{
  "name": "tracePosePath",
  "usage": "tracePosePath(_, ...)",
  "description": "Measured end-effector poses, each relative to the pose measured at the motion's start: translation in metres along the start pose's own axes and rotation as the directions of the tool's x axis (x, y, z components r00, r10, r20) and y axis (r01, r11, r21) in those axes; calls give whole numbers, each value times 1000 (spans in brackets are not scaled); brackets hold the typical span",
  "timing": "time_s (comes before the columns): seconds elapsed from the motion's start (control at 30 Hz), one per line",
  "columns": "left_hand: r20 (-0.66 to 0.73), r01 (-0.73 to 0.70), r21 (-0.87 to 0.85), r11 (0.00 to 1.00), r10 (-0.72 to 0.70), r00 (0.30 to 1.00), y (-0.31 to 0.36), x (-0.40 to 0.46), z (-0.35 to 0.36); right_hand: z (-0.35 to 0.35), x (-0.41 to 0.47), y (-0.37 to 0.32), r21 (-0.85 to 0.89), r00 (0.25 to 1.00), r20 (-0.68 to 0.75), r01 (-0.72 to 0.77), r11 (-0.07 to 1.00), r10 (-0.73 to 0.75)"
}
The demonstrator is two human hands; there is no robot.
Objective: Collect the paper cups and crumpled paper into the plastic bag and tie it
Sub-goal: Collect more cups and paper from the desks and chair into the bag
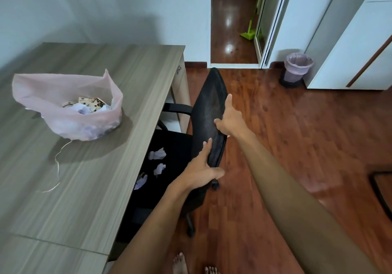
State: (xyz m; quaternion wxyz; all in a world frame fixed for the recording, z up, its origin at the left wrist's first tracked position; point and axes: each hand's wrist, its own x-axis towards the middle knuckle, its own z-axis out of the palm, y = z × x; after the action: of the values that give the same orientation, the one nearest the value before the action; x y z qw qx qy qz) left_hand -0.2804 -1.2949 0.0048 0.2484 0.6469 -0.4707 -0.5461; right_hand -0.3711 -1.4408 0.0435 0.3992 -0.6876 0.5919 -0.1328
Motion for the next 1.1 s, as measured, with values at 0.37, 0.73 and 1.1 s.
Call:
tracePosePath(0.37,69,-36,220,975,21,997,54,10,106,-81,-31,80,-135,990,-132,-61,989,43)
tracePosePath(0.73,188,-143,313,939,86,978,90,22,171,-146,-46,139,-193,949,-218,-271,943,228)
tracePosePath(1.1,-1,-61,43,997,61,998,57,23,49,-135,-19,107,-155,852,-418,-408,900,315)
